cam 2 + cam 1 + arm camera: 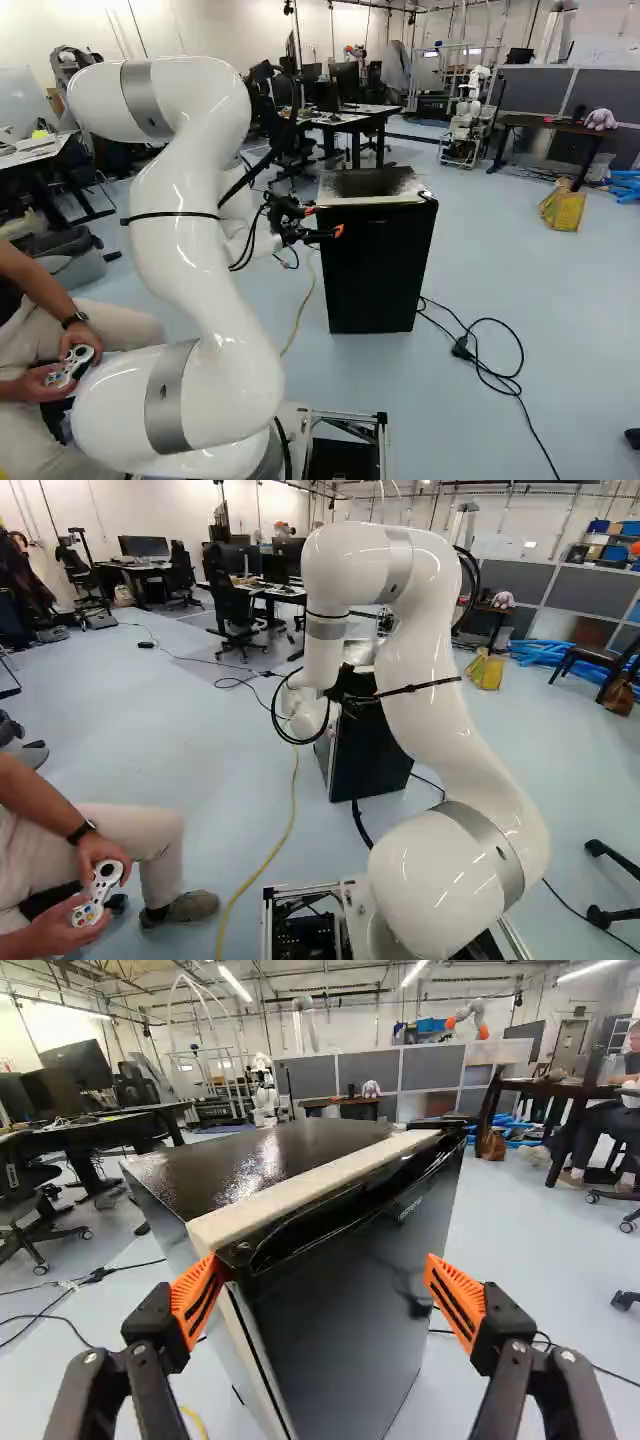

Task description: Grab a drink from the fridge

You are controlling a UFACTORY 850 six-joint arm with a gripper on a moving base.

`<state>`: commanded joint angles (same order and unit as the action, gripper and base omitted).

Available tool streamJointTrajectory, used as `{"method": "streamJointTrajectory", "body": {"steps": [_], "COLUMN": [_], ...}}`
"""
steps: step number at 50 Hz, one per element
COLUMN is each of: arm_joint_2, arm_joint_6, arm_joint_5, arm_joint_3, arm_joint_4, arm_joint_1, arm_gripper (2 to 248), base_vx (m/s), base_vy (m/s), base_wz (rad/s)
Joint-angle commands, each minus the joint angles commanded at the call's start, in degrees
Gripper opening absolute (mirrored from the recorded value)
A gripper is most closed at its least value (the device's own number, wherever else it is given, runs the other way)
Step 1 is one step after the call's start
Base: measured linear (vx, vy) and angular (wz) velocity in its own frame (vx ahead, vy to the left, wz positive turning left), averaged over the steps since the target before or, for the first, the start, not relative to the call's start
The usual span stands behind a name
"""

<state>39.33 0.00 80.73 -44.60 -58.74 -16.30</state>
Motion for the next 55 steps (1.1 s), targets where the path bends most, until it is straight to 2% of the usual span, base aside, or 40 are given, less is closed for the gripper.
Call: {"method": "streamJointTrajectory", "body": {"steps": [55], "arm_joint_2": [-3.8], "arm_joint_6": [0.0], "arm_joint_5": [0.0], "arm_joint_3": [6.4], "arm_joint_4": [0.0], "arm_joint_1": [-0.2], "arm_gripper": [247], "base_vx": [0.000], "base_vy": [0.000], "base_wz": [0.000]}}
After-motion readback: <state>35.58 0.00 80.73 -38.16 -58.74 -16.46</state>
